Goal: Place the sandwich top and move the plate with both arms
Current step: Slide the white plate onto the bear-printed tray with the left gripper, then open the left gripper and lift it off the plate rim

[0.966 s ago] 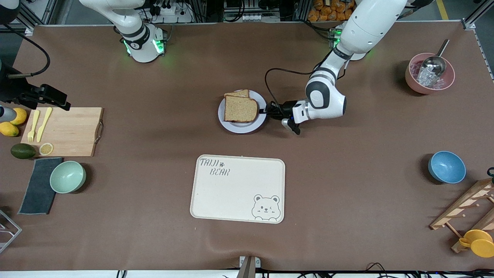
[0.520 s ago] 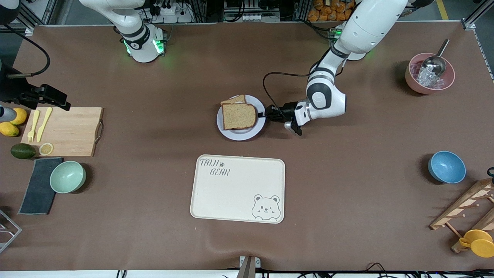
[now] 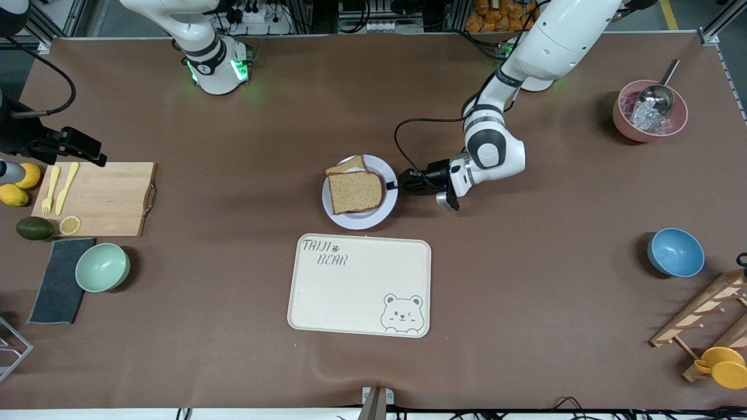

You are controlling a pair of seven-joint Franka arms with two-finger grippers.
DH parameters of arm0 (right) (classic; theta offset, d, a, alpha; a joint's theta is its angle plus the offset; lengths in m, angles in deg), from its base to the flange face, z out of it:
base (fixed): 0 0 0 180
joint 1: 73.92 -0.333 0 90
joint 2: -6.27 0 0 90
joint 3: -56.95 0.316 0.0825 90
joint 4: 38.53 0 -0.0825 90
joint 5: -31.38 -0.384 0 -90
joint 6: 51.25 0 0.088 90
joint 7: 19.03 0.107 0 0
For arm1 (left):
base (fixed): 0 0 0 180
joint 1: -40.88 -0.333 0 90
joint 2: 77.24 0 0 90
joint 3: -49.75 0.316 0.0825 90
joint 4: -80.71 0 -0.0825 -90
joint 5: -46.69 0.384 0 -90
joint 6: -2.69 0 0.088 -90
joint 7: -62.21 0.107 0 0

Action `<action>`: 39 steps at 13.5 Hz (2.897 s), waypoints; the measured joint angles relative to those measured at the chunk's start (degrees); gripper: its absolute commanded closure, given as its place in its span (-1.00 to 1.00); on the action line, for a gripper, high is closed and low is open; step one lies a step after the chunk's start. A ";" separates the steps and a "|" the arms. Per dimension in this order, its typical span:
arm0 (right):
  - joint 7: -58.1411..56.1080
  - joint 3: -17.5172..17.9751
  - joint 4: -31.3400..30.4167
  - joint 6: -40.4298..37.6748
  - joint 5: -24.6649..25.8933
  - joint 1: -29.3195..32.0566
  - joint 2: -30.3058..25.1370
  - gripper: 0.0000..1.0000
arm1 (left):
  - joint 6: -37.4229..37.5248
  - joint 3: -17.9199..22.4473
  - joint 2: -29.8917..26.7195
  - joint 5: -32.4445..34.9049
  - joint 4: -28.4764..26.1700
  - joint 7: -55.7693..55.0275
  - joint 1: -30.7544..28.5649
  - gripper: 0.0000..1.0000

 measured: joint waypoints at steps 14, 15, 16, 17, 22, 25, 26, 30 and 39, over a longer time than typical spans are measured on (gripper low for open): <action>0.00 0.00 0.00 -0.25 0.00 0.00 0.01 -1.00 | -10.40 0.41 6.75 -16.03 20.83 -1.90 -0.53 1.00; 0.00 0.00 0.00 -0.30 0.00 0.00 0.01 -1.00 | -11.98 0.36 8.67 -17.40 23.52 -1.92 0.00 1.00; 0.00 0.00 0.00 -0.39 0.00 0.00 0.01 -1.00 | -12.95 0.34 10.64 -18.61 25.77 -1.95 0.70 1.00; 0.00 0.00 0.00 -0.52 0.01 0.00 0.01 -1.00 | -13.37 0.32 12.50 -19.51 27.54 -1.95 1.47 1.00; 0.00 0.00 0.00 -1.31 0.01 0.00 0.01 -1.00 | -14.99 1.09 18.84 -19.85 33.18 -1.86 3.53 1.00; 0.00 0.00 0.00 -1.38 0.01 0.00 0.02 -1.00 | -15.05 3.99 19.73 -19.85 33.58 -1.86 5.78 1.00; 0.00 -0.01 0.00 -1.38 0.01 0.00 0.02 -1.00 | -15.07 5.03 20.00 -19.85 33.61 -1.86 6.83 1.00; 0.00 -0.02 0.00 -1.40 0.01 0.10 0.03 -1.00 | -15.06 7.89 20.45 -19.85 33.98 -1.85 9.89 -0.74; 0.00 -0.03 0.00 -1.78 0.01 0.30 0.10 -1.00 | -18.76 9.31 19.89 -19.65 35.38 2.11 9.69 -1.00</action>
